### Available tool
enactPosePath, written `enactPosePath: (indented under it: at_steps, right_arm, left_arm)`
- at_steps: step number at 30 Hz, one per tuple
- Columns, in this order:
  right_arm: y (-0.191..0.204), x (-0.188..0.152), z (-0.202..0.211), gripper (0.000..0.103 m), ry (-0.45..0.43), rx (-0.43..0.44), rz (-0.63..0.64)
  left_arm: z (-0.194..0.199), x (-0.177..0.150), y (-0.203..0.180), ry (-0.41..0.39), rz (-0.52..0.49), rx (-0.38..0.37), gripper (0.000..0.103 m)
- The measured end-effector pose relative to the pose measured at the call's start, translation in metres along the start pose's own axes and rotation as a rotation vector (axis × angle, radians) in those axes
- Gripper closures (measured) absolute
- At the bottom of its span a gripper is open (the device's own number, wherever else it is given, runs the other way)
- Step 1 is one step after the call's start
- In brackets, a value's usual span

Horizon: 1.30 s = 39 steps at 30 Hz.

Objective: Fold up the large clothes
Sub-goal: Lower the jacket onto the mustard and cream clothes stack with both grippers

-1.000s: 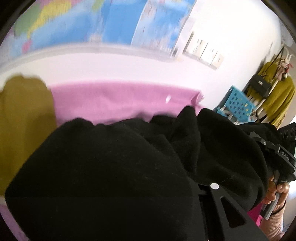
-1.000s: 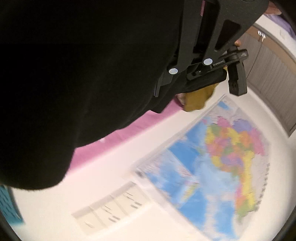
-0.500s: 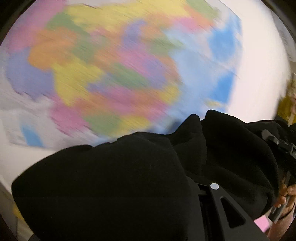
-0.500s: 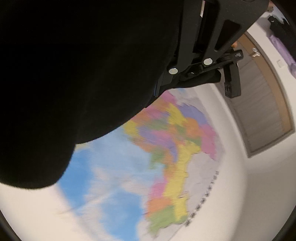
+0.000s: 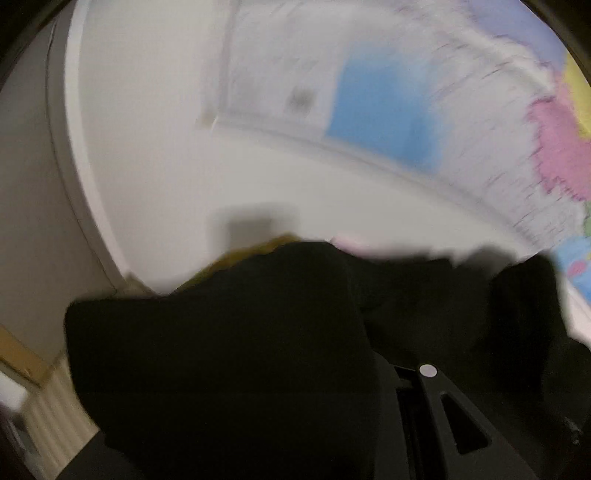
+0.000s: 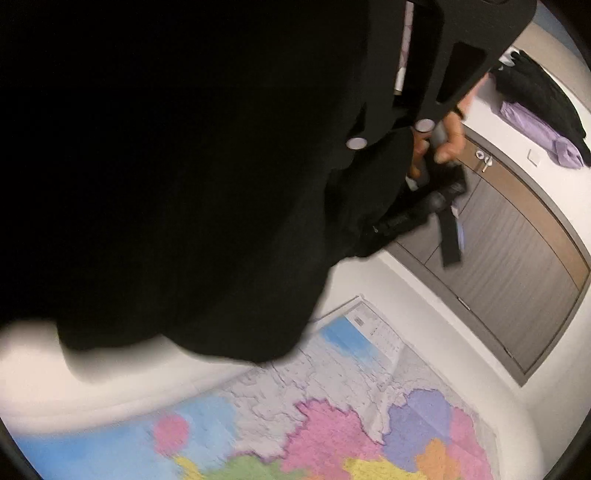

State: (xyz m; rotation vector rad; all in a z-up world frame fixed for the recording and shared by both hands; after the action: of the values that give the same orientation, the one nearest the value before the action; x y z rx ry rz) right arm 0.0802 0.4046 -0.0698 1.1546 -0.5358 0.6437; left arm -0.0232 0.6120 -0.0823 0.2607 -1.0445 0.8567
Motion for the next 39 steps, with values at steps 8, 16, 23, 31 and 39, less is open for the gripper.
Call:
enactPosePath:
  at_steps: [8,16,23,31,39]
  right_arm:
    - [-0.032,0.039,0.063,0.054,-0.037,-0.042,0.004]
    - [-0.051,0.006,0.128,0.083,-0.080,-0.085,-0.025]
    - [-0.005,-0.019,0.130,0.075,0.030,-0.155,0.128]
    - [0.035,0.030,0.150,0.071,-0.120,-0.148,0.323]
    - [0.008,0.044,0.061,0.075,0.011,-0.205,0.307]
  left_arm:
    - [0.016,-0.001,0.004,-0.009,0.004,-0.041,0.074]
    - [0.063,0.000,0.022,-0.064,-0.052,0.126,0.043]
    - [0.104,0.031,0.023,-0.210,-0.175,0.270,0.024]
    - [0.096,0.038,-0.025,-0.174,-0.216,0.060,0.038]
    - [0.052,0.006,-0.085,-0.067,-0.330,0.010,0.036]
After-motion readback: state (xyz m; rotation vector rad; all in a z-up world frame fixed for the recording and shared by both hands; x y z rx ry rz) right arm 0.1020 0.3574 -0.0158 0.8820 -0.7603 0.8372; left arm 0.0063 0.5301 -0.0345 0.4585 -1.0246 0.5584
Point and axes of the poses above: each gripper's, at about its wrist camera, not at the fingertips, and z roughly against the way its jaws point, y to its left, x to its top, the point moved 9 cm from there along -z, roughly the way its jaws point, and after that the axes turned 9 degrees about -y, right-handed, at the moved point
